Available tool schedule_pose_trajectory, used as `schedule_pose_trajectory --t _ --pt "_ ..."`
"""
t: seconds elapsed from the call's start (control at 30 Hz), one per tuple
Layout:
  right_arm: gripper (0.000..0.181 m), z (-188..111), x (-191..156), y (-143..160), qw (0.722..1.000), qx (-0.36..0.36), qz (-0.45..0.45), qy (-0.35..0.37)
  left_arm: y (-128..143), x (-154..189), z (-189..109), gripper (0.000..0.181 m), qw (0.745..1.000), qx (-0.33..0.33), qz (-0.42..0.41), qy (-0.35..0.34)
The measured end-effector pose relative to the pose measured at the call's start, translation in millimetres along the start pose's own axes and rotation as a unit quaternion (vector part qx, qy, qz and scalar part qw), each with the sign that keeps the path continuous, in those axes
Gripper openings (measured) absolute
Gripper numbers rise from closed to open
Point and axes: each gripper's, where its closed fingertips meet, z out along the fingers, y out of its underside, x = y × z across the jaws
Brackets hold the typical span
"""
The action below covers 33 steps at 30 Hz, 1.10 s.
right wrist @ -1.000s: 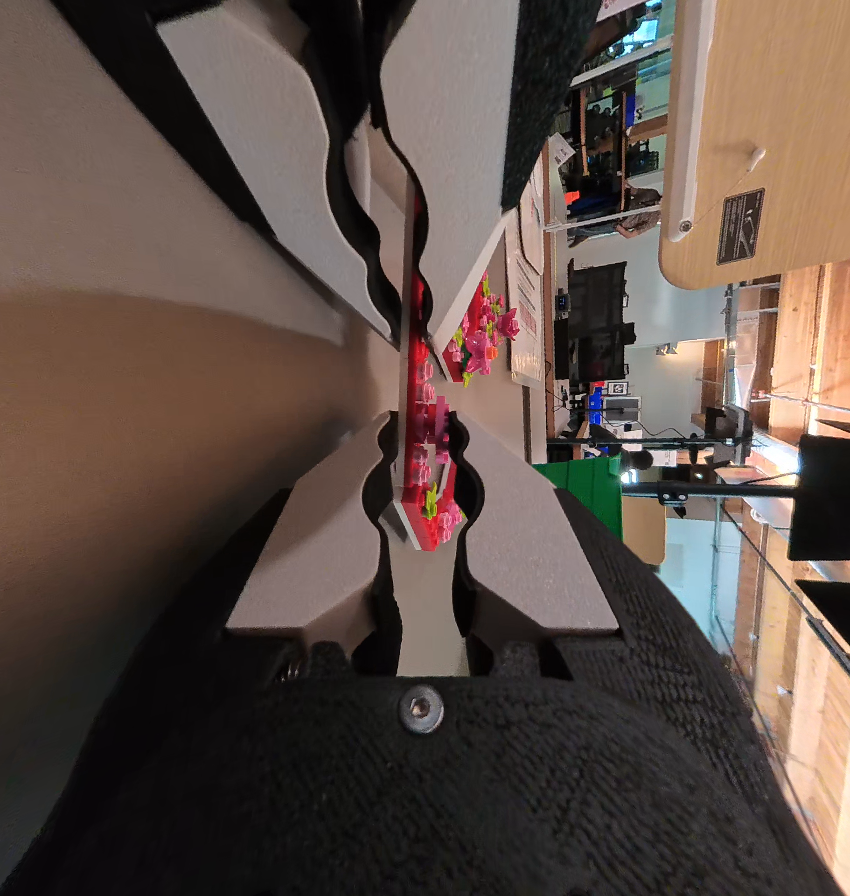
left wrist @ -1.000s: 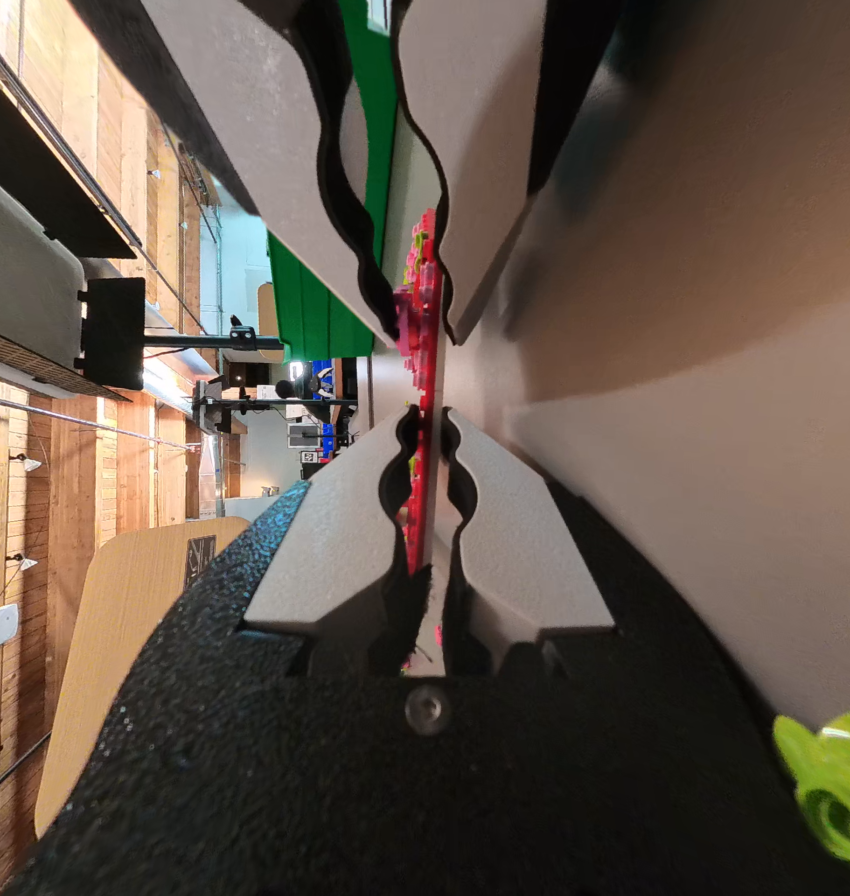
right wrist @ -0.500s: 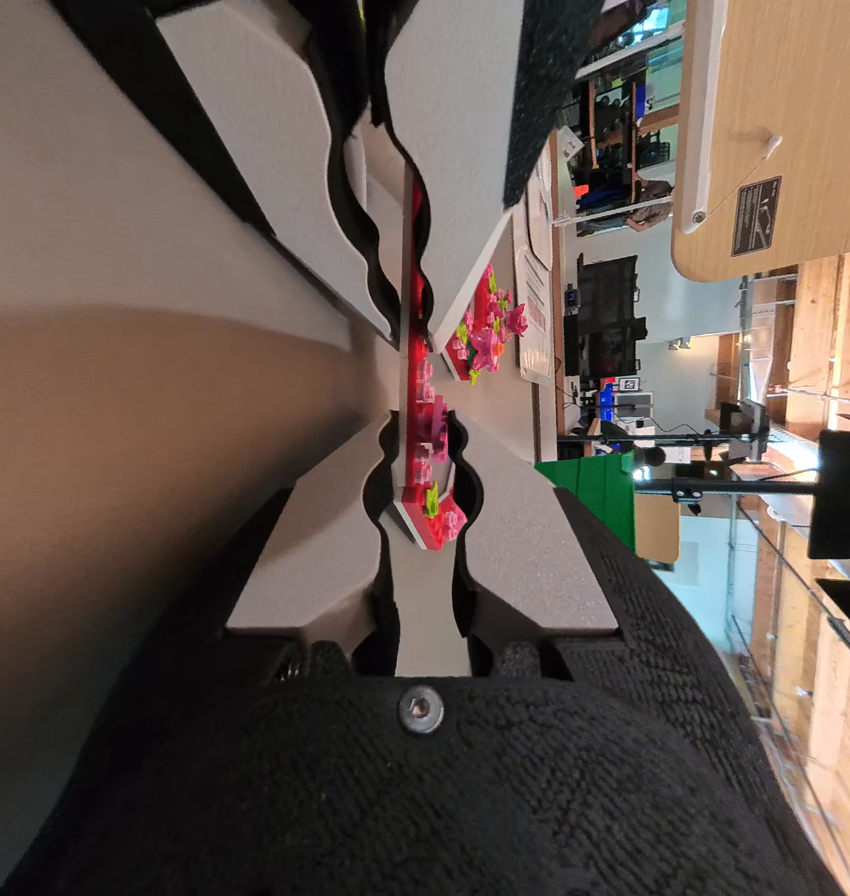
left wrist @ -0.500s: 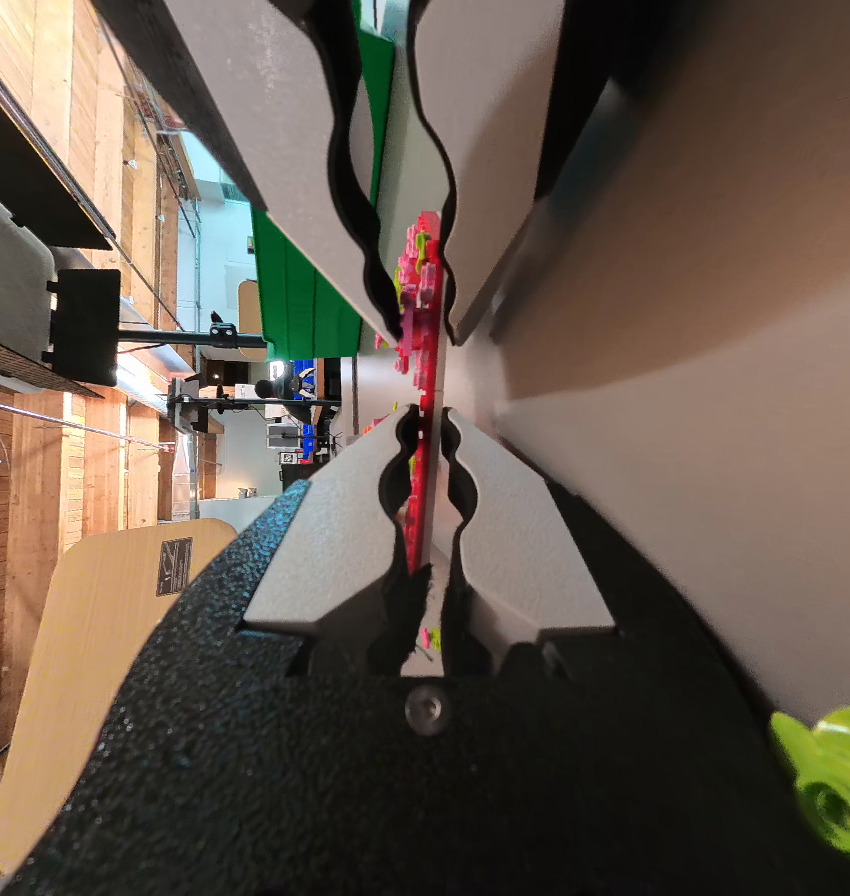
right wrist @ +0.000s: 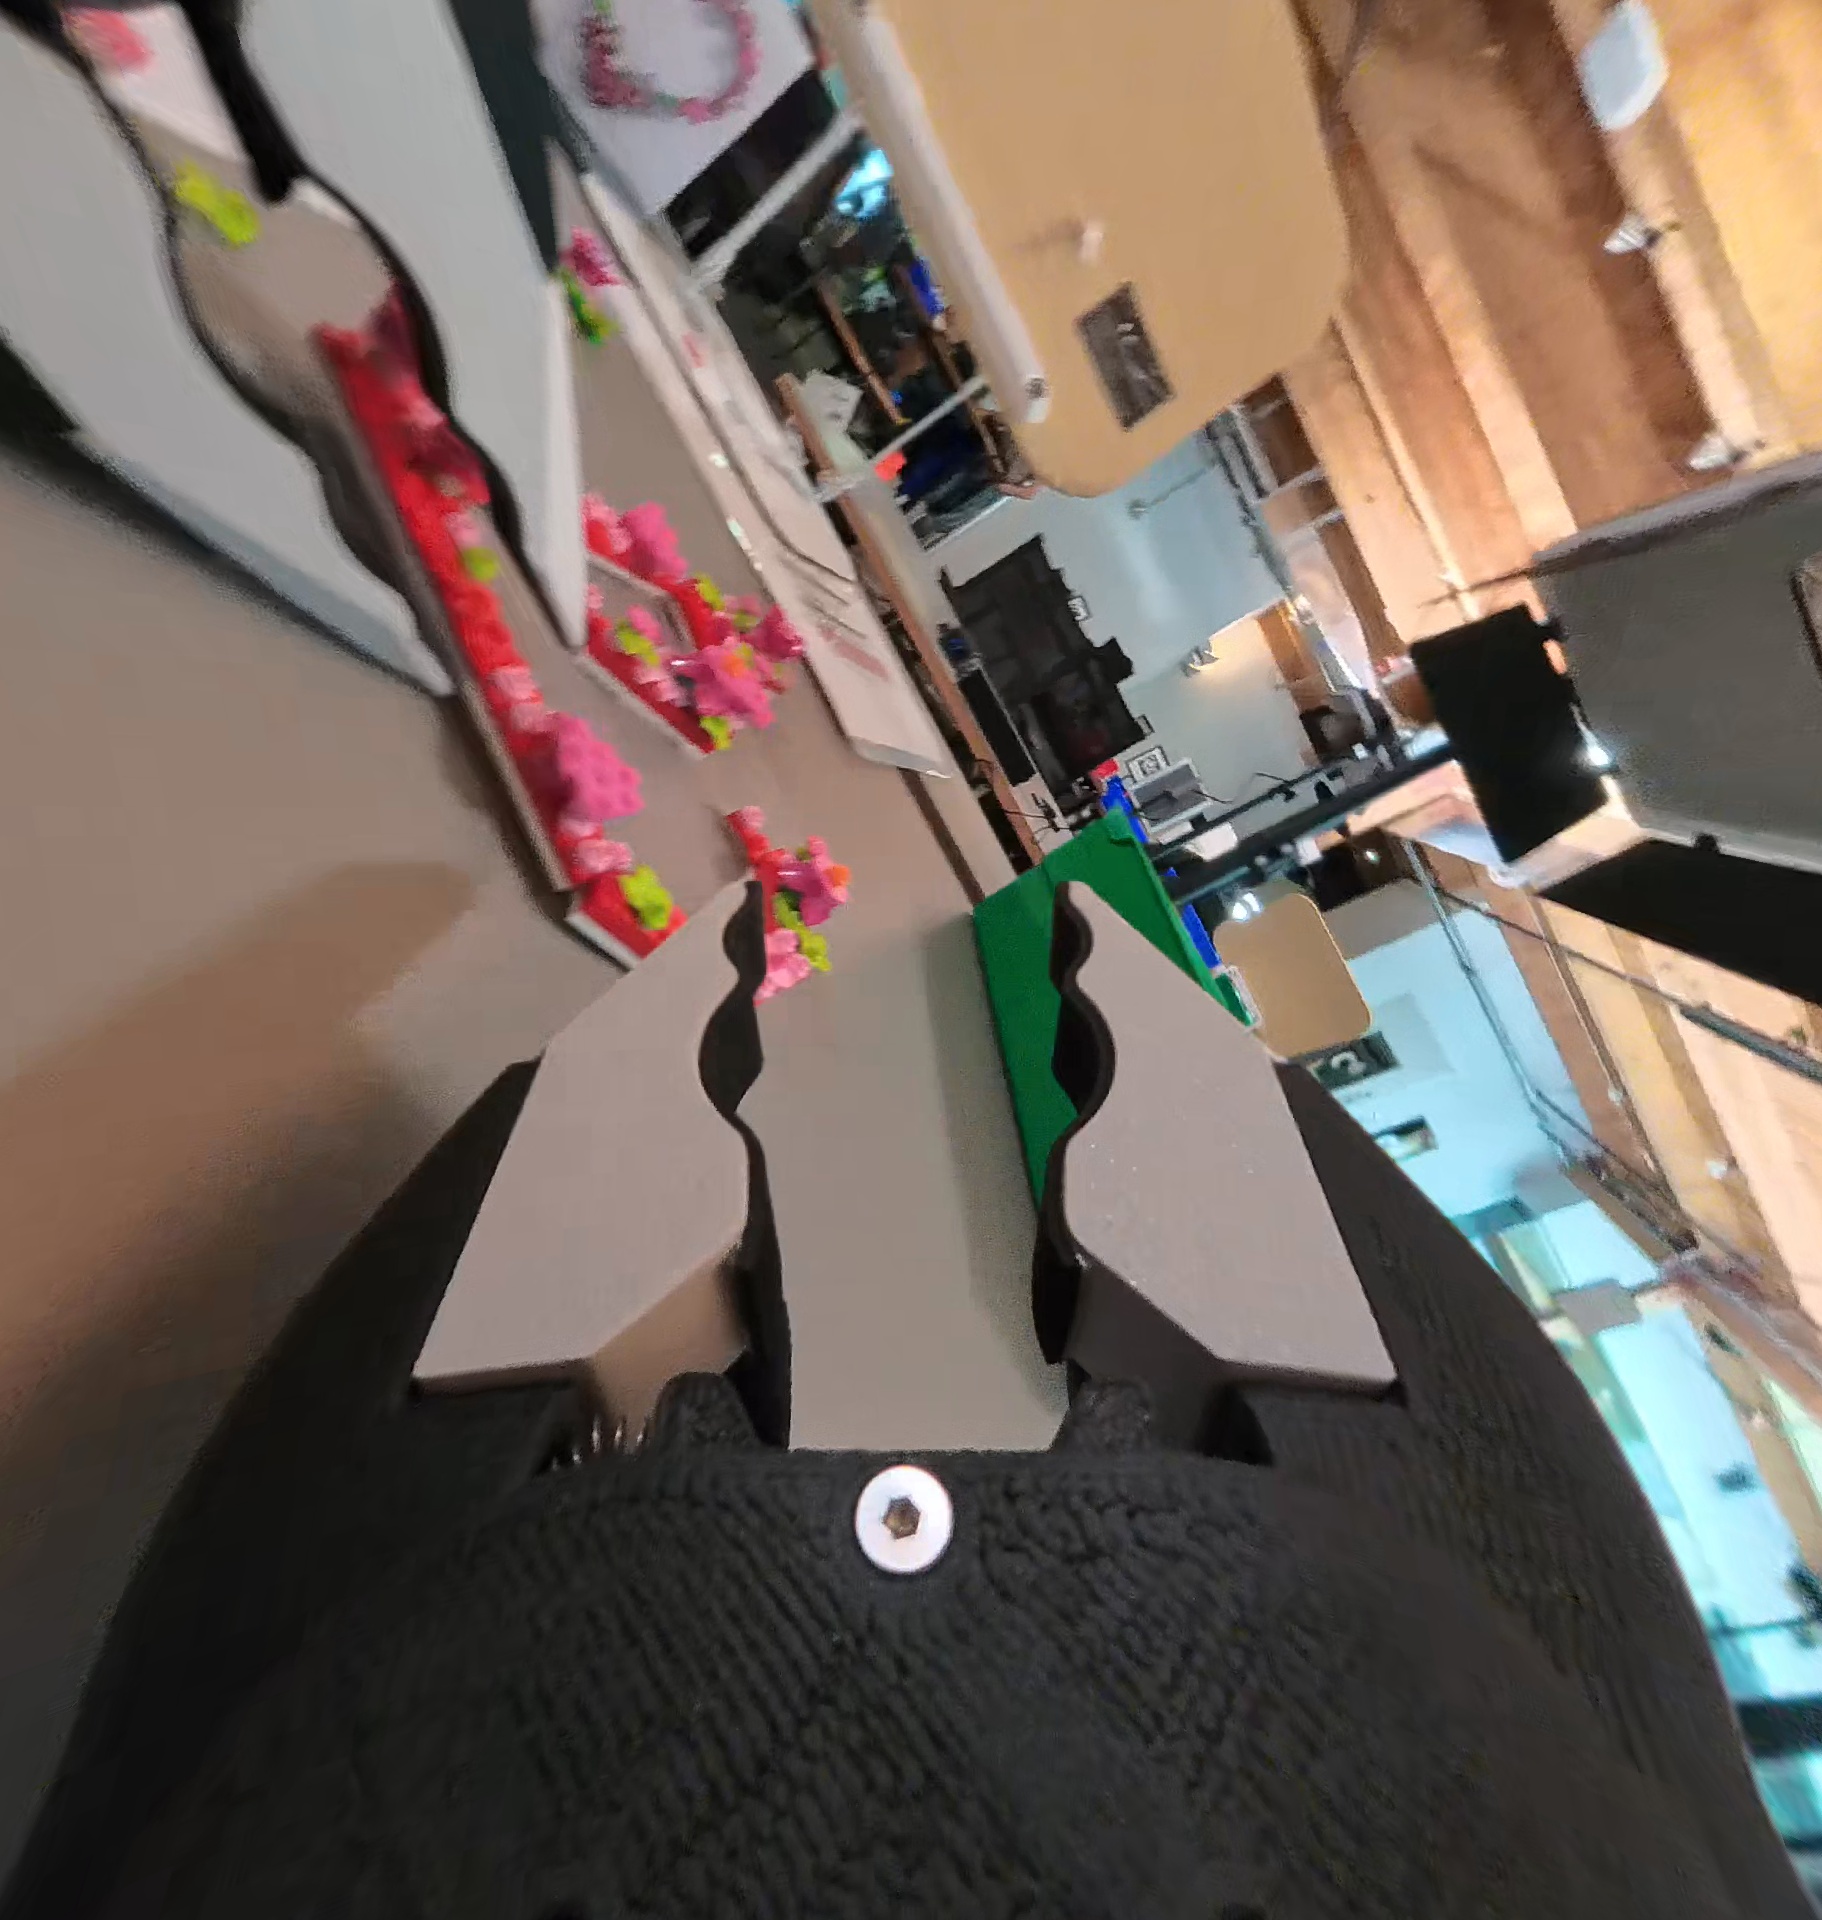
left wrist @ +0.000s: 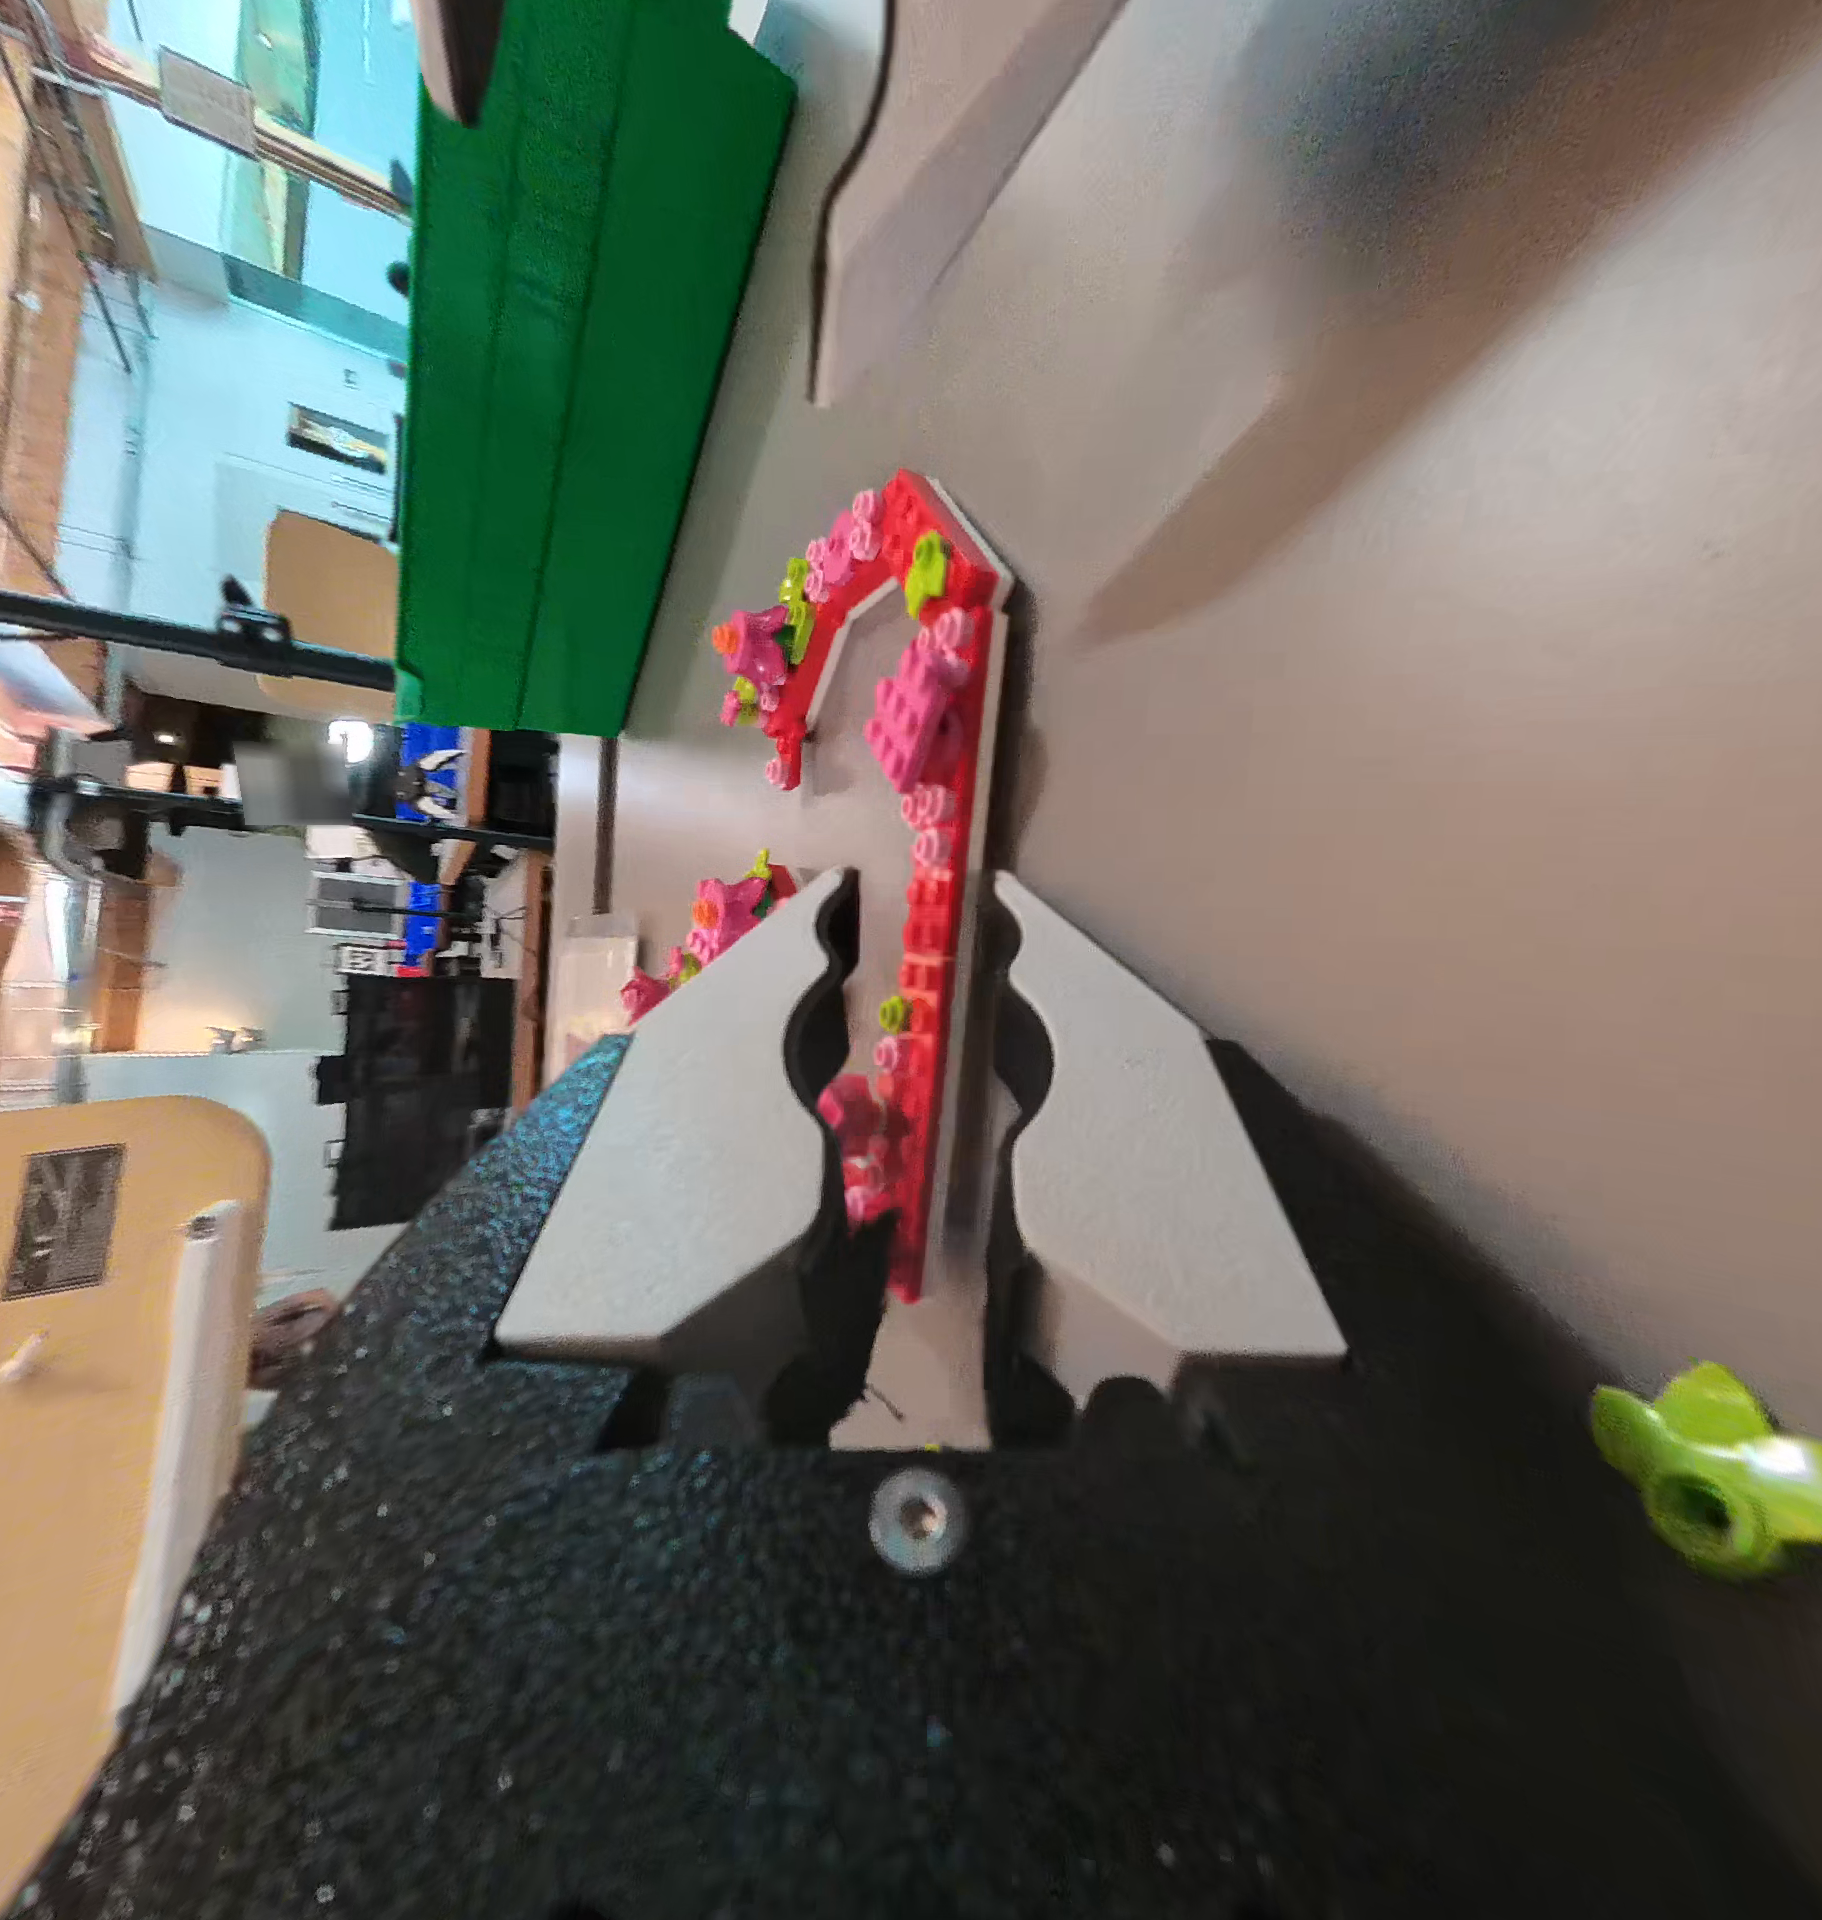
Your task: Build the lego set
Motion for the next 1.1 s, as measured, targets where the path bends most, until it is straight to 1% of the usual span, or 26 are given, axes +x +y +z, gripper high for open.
schedule_pose_trajectory --t 0.03,0.13,0.23,0.3,0.4,0.43,0.5,0.53,0.57,0.63,0.67,0.8,0.83,0.93,1.0,1.07,1.1 --pt "0.053 0 6 2 1.000 -0.001 0.014 0.012 -2 0 -1 0.023 1.000 0.004 -0.008 0.007" --pt "0.052 0 19 13 0.998 -0.015 0.044 0.037 -10 2 -5 0.025 0.999 0.024 -0.019 0.020" --pt "0.049 -4 31 16 0.996 -0.017 0.056 0.071 -15 1 -11 0.028 0.998 0.043 -0.028 0.026" --pt "0.048 -9 42 17 0.993 -0.019 0.052 0.107 -22 -9 -20 0.028 0.994 0.075 -0.074 0.030" --pt "0.046 -16 56 21 0.987 -0.031 0.042 0.151 -31 -49 -44 0.033 0.973 0.141 -0.181 0.022" --pt "0.045 -18 58 23 0.986 -0.038 0.041 0.159 -32 -67 -57 0.036 0.961 0.168 -0.218 0.013" --pt "0.045 -20 61 29 0.983 -0.052 0.046 0.168 -29 -104 -93 0.038 0.926 0.233 -0.298 -0.009" --pt "0.045 -21 62 32 0.982 -0.059 0.049 0.173 -23 -121 -113 0.038 0.907 0.259 -0.331 -0.024" --pt "0.045 -22 63 35 0.981 -0.065 0.052 0.176 -12 -135 -131 0.038 0.894 0.270 -0.356 -0.043" --pt "0.044 -23 67 40 0.978 -0.075 0.053 0.186 17 -150 -164 0.039 0.883 0.261 -0.381 -0.077" --pt "0.044 -24 68 41 0.977 -0.078 0.051 0.190 30 -150 -178 0.039 0.882 0.253 -0.388 -0.085" --pt "0.044 -25 72 45 0.975 -0.090 0.030 0.199 74 -118 -224 0.041 0.887 0.210 -0.396 -0.109" --pt "0.044 -24 72 46 0.975 -0.095 0.023 0.201 84 -109 -235 0.041 0.890 0.201 -0.389 -0.127" --pt "0.044 -23 72 50 0.973 -0.113 -0.002 0.203 118 -90 -272 0.037 0.897 0.181 -0.341 -0.217" --pt "0.044 -23 71 52 0.971 -0.123 -0.009 0.204 142 -83 -294 0.033 0.894 0.166 -0.315 -0.272" --pt "0.044 -25 71 55 0.969 -0.135 -0.009 0.207 170 -81 -310 0.033 0.892 0.130 -0.309 -0.305" --pt "0.044 -26 71 58 0.968 -0.142 -0.008 0.208 185 -83 -316 0.034 0.889 0.110 -0.320 -0.309"
